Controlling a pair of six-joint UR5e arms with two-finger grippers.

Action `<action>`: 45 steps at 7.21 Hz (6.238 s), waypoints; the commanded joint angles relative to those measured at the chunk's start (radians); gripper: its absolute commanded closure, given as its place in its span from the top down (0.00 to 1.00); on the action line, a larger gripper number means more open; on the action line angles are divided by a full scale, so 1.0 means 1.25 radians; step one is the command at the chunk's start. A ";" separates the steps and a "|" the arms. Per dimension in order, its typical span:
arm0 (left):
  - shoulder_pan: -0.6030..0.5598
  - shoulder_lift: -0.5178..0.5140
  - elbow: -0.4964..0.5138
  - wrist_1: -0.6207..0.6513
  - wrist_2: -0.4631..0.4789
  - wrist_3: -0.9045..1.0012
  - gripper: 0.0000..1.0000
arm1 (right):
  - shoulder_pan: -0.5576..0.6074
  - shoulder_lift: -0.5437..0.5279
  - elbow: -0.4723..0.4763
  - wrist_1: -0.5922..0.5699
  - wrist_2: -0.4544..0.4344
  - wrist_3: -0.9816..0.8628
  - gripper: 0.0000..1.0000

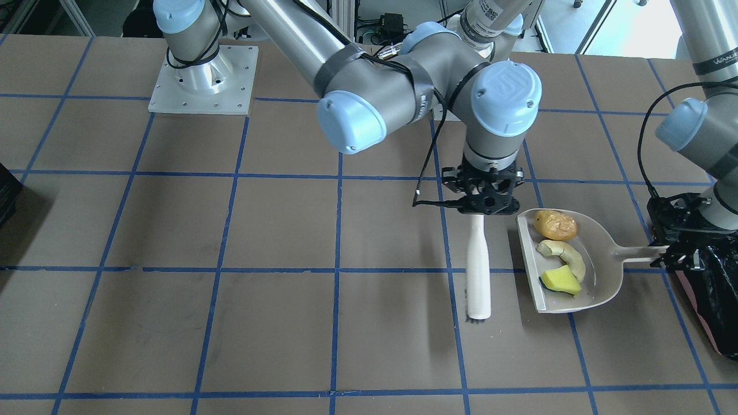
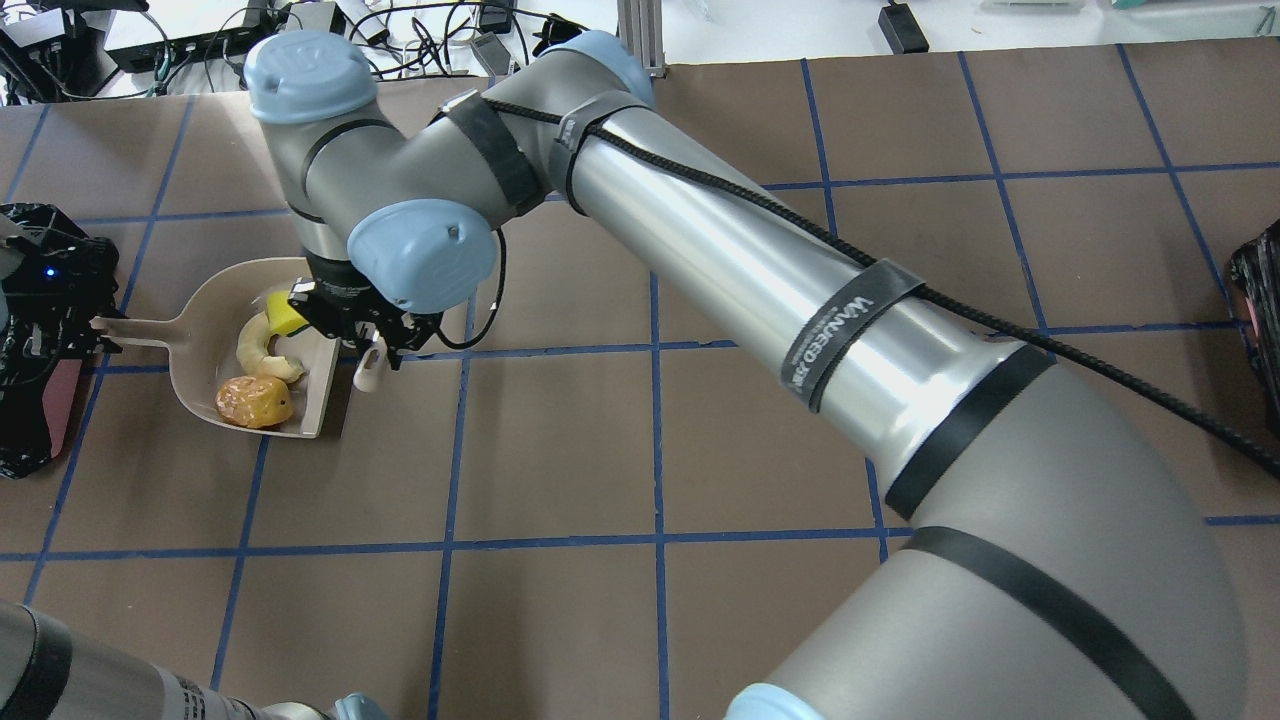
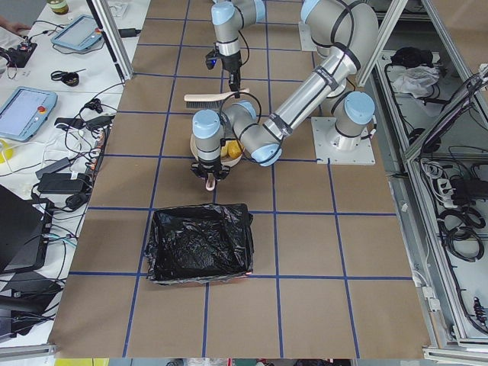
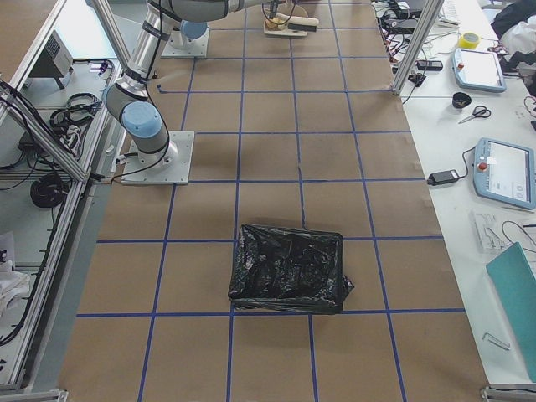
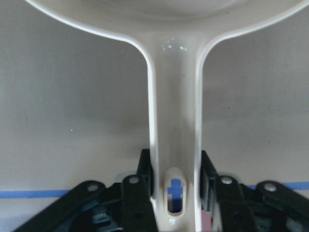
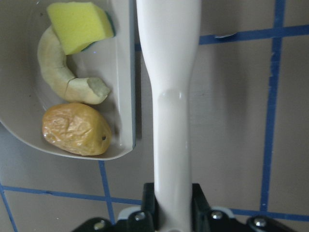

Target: Sweep and dump trash in nearest bin

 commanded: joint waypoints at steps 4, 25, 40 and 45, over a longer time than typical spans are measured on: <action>0.097 0.012 0.208 -0.224 -0.029 -0.201 0.00 | -0.057 -0.376 0.593 -0.142 -0.147 -0.153 0.00; 0.248 -0.163 0.415 0.188 0.233 -0.123 0.00 | -0.057 -0.423 0.823 -0.321 -0.145 -0.168 0.00; 0.081 0.020 0.317 0.158 0.310 -0.185 0.00 | -0.080 -0.417 0.738 -0.336 -0.163 -0.190 0.76; -0.150 0.076 0.253 -0.110 0.251 -0.755 0.00 | -0.148 -0.496 0.516 -0.057 -0.209 -0.293 0.99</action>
